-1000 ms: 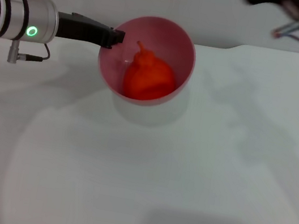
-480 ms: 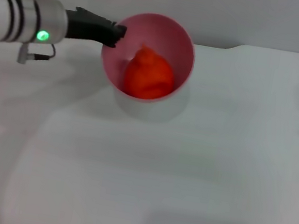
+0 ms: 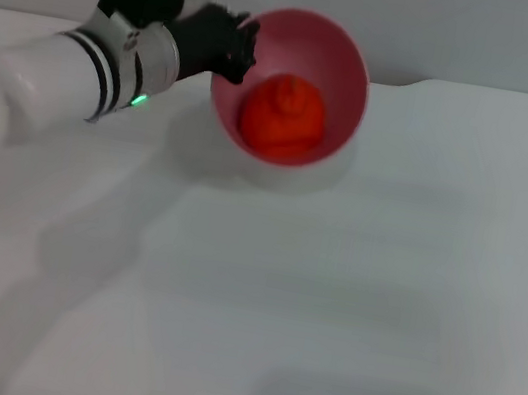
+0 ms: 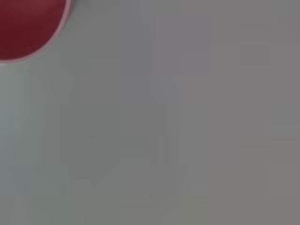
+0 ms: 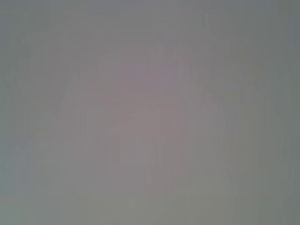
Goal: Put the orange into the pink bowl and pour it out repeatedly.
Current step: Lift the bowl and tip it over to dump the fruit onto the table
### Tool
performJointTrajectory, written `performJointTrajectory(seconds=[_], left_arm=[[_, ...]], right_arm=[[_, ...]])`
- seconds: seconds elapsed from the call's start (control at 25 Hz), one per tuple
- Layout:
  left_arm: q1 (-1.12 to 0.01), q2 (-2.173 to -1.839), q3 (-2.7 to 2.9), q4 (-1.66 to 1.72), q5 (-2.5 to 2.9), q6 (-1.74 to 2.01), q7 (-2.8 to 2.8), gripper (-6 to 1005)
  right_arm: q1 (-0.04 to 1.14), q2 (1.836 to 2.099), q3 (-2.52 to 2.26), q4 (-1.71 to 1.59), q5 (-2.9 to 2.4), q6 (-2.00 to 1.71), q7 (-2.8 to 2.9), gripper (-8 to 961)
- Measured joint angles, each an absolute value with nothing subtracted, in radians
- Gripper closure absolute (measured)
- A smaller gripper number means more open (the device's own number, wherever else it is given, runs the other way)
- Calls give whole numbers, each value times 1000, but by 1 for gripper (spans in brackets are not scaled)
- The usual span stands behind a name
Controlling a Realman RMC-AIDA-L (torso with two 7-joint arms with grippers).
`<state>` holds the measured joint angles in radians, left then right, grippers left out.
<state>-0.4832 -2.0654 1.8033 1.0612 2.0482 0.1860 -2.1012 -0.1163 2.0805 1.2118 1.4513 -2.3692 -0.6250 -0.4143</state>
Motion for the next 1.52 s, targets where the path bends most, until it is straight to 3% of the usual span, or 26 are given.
performJointTrajectory(seconds=[0.4, 0.88, 1.52], left_arm=[[-334, -2063, 2054, 1169, 2054, -237, -1963, 952], [-357, -2072, 2267, 1066, 2055, -477, -1576, 952], [-353, -2072, 2374, 1021, 2056, -682, -1514, 952]], right_arm=[[-110, 2079, 1213, 1425, -2368, -636, -401, 259], [-84, 2076, 1198, 1407, -2370, -640, -361, 260], [-76, 2075, 1195, 1400, -2374, -640, -354, 260]])
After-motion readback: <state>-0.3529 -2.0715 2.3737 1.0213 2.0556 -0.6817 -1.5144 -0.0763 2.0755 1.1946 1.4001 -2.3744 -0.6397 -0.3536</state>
